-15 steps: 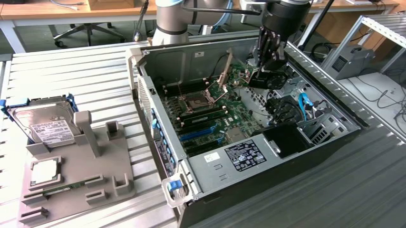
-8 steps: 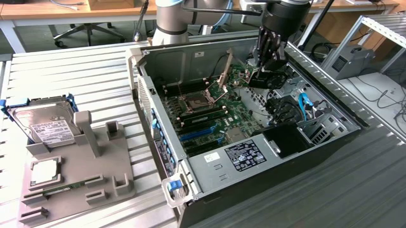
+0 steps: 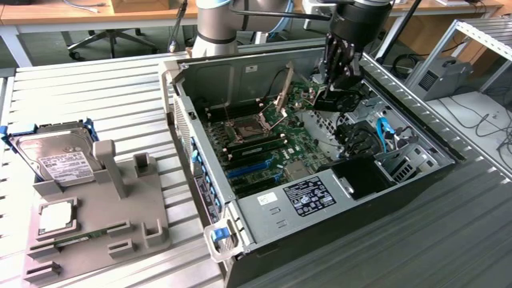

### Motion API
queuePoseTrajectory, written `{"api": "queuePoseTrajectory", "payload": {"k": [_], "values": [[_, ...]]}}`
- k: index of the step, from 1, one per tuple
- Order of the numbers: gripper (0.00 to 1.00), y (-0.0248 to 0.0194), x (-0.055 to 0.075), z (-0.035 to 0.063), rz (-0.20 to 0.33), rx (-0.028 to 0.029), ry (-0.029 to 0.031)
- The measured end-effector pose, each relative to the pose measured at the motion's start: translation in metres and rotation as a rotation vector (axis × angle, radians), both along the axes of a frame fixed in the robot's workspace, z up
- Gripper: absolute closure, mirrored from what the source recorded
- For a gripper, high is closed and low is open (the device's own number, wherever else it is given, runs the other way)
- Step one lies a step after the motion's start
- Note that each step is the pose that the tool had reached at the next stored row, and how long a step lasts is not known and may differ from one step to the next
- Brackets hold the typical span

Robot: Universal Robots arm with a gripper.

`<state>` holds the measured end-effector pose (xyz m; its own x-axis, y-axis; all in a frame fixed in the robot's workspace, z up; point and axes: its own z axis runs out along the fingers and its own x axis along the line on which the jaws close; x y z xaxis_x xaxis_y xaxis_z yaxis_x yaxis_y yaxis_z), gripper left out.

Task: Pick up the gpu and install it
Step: 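Insert the gpu into the slot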

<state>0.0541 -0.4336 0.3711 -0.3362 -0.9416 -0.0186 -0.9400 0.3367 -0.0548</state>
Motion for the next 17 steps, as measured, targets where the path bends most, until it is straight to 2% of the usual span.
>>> {"api": "queuePoseTrajectory", "payload": {"k": [17], "values": [[0.74, 0.0000, 0.0000, 0.0000, 0.057, 0.0000, 0.0000]]}}
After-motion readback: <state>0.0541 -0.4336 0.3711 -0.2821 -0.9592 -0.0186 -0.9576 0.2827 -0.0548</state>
